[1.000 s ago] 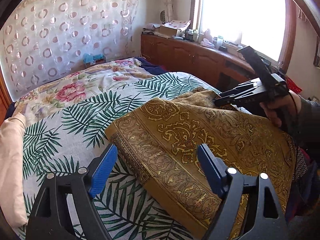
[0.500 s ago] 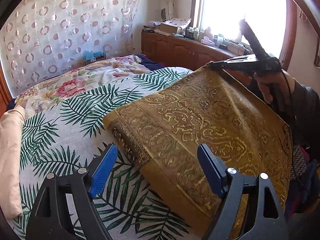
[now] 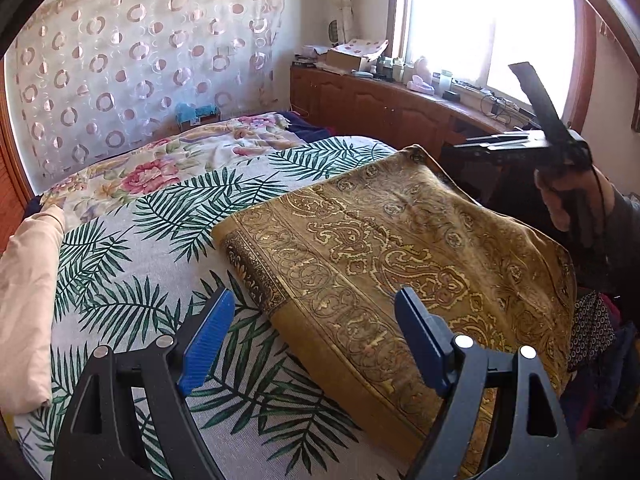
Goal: Fold small clothes
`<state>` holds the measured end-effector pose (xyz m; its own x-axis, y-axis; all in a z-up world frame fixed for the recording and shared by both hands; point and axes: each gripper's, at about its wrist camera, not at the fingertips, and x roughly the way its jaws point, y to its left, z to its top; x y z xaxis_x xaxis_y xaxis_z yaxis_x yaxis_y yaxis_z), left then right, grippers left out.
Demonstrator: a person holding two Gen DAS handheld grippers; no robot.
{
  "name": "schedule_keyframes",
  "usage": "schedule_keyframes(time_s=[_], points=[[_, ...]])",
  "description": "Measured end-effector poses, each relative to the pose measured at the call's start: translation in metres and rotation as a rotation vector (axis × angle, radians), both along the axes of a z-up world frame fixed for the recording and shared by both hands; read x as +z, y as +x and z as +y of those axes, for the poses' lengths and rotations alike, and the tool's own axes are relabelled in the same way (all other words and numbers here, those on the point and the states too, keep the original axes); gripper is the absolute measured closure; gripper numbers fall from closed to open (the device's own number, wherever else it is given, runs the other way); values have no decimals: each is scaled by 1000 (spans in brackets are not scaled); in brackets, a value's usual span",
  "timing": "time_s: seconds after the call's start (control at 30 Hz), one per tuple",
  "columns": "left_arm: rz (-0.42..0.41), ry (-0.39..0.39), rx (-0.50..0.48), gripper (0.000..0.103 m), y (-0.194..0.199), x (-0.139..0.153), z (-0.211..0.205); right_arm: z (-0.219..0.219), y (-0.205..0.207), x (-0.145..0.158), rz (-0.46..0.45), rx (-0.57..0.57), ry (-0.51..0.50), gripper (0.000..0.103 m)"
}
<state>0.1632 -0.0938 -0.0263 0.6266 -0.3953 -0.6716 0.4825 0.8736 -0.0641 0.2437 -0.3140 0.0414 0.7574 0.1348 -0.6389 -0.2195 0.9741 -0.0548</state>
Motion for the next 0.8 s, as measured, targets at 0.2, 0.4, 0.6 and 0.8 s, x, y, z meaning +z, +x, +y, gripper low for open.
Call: schedule_keyframes(time_s=[0.2,0.4,0.6,0.8], points=[[2,3,1,20,-20,-2,-2,-11,-62,-9,-1,28,42,52],[59,-21,-7,20,-55,-13,2,-16,-118,-20,8,88,59,36],[100,-22,5,20,-83,-24,1,-22,-149,-43,37,91,29,36],[143,-6,0,20,-89,-40,-4,-35,-155,-65,92,52,80,36]])
